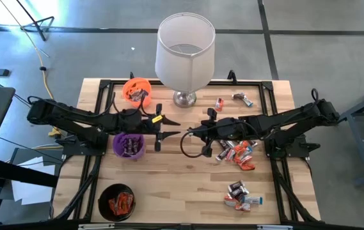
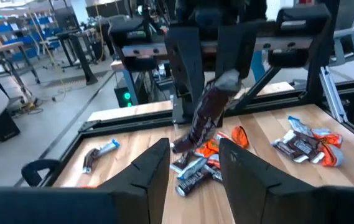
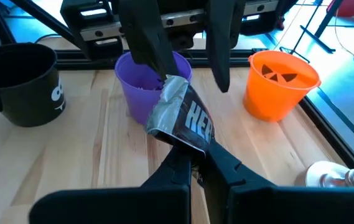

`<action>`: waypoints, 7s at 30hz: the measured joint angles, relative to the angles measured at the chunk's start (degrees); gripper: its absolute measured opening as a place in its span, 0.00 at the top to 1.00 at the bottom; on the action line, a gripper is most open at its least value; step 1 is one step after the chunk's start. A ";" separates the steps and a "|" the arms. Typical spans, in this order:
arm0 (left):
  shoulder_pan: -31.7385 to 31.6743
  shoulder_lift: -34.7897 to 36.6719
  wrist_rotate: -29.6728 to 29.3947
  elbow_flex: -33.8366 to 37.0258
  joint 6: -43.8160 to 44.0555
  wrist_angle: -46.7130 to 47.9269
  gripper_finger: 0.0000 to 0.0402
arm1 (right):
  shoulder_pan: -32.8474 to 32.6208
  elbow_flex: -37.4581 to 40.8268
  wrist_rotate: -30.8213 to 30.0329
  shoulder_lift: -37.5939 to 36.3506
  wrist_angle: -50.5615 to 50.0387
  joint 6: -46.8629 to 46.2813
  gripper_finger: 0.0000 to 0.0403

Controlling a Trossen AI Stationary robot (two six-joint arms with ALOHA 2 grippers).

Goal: Sort candy
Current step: Put the brown chocolate into the purple bucket

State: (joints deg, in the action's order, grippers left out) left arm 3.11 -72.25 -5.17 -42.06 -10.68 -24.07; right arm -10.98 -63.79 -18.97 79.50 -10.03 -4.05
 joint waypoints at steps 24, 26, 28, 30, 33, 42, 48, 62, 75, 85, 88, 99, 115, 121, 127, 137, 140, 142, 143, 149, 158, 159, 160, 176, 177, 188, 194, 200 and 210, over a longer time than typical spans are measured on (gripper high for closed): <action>-0.13 -0.26 -4.02 -0.02 2.93 -4.08 0.63 | 2.70 -0.02 -0.11 1.09 11.05 6.09 0.99; -0.13 -0.35 -4.17 -0.02 2.69 -4.07 0.63 | 2.60 -0.02 -0.04 1.40 14.05 6.92 0.99; -0.13 -0.35 -4.20 -0.02 2.64 -4.12 0.63 | 2.60 -0.02 0.14 1.44 14.93 6.93 0.99; -0.13 -0.35 -4.20 -0.02 2.55 -4.13 0.63 | 2.60 -0.02 0.51 1.46 15.50 6.46 0.99; -0.13 -0.35 -4.20 -0.02 1.31 -4.65 0.63 | 2.58 -0.02 0.54 1.46 15.45 5.41 0.99; -0.11 -0.35 -4.17 -0.02 -0.05 -5.71 0.63 | 1.56 -0.02 1.26 1.46 17.54 4.50 0.99; -0.11 -0.35 -2.84 -0.02 -0.09 -6.32 0.63 | 1.40 -0.02 2.69 1.46 17.91 4.50 0.99; -0.04 -0.39 2.65 -0.02 -0.04 -8.25 0.63 | 1.95 -0.02 3.38 1.93 18.84 4.53 0.99; -0.02 -0.39 3.17 -0.02 0.00 -7.36 0.66 | 2.37 -0.01 3.79 3.87 22.28 7.12 0.99; -0.04 -0.37 3.10 -0.04 0.00 -7.18 0.94 | 2.36 0.00 3.77 3.87 24.02 8.85 0.99; -0.13 -0.37 3.10 -0.04 -0.02 -7.19 0.97 | 2.38 0.00 3.75 3.87 23.99 8.55 0.97; -0.09 -0.48 3.19 0.02 0.00 -6.61 0.98 | 2.38 0.00 2.24 3.78 22.25 9.73 0.65; -0.09 1.38 -12.03 -0.01 -2.45 -0.75 0.99 | 2.17 0.00 -4.78 -2.29 3.24 1.57 0.53; -0.11 8.87 -23.63 -0.02 1.74 20.83 0.99 | 1.43 0.00 -4.64 -9.13 -12.53 -11.49 0.53; -0.08 20.77 -28.44 -0.01 20.97 46.19 0.98 | 1.51 -0.02 -7.86 -10.95 -22.20 -19.30 0.53; 2.03 33.98 -20.86 0.00 55.59 76.12 0.98 | 1.64 -0.02 -17.17 -10.97 -29.32 -28.46 0.53; 3.32 33.84 -19.14 0.00 61.69 81.72 0.98 | 1.84 -0.02 -20.81 -10.97 -29.77 -29.05 0.53; 3.96 33.01 -16.99 0.00 65.36 84.62 0.98 | 2.66 -0.02 -23.56 -10.97 -29.59 -28.95 0.53; 4.28 32.64 -15.69 0.00 67.25 85.84 0.98 | 3.42 -0.02 -24.51 -10.97 -29.63 -28.90 0.53; 6.41 28.47 -7.43 0.06 73.44 86.30 0.98 | 8.89 -0.02 -22.31 -10.97 -29.66 -25.44 0.53; 9.47 21.41 2.78 0.11 69.31 74.56 0.89 | 13.27 -0.02 -14.94 -10.97 -34.78 -22.70 0.53; 9.49 20.97 3.41 0.11 67.88 74.31 0.88 | 13.27 -0.02 -14.15 -10.97 -35.72 -22.62 0.53; 9.48 20.66 3.60 0.11 66.71 74.41 0.87 | 13.27 -0.02 -13.32 -10.97 -36.87 -22.64 0.53; 5.19 20.02 -2.01 0.11 52.40 70.02 0.77 | 8.25 -0.02 -9.89 -10.97 -47.37 -30.45 0.53; 4.69 20.02 -3.10 0.11 50.13 67.15 0.77 | 8.13 -0.02 -9.89 -10.97 -48.60 -31.71 0.53; -2.76 15.87 -5.13 0.07 26.26 36.28 0.77 | 11.36 -0.02 -8.84 -10.97 -62.86 -37.04 0.53; -6.84 9.87 -1.67 0.09 17.63 28.60 0.77 | 19.42 -0.02 -4.09 -10.95 -63.37 -25.33 0.53; -10.23 4.00 4.57 0.09 13.87 21.97 0.77 | 35.69 -0.02 4.28 -10.16 -57.31 -9.62 0.53; -14.20 0.74 9.73 0.09 13.40 19.41 0.77 | 53.96 -0.02 10.59 4.68 -51.34 11.06 0.54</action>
State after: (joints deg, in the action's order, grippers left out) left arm -11.09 -71.50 4.56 -41.98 2.72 -4.66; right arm 42.98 -63.81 -8.38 84.18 -61.37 7.00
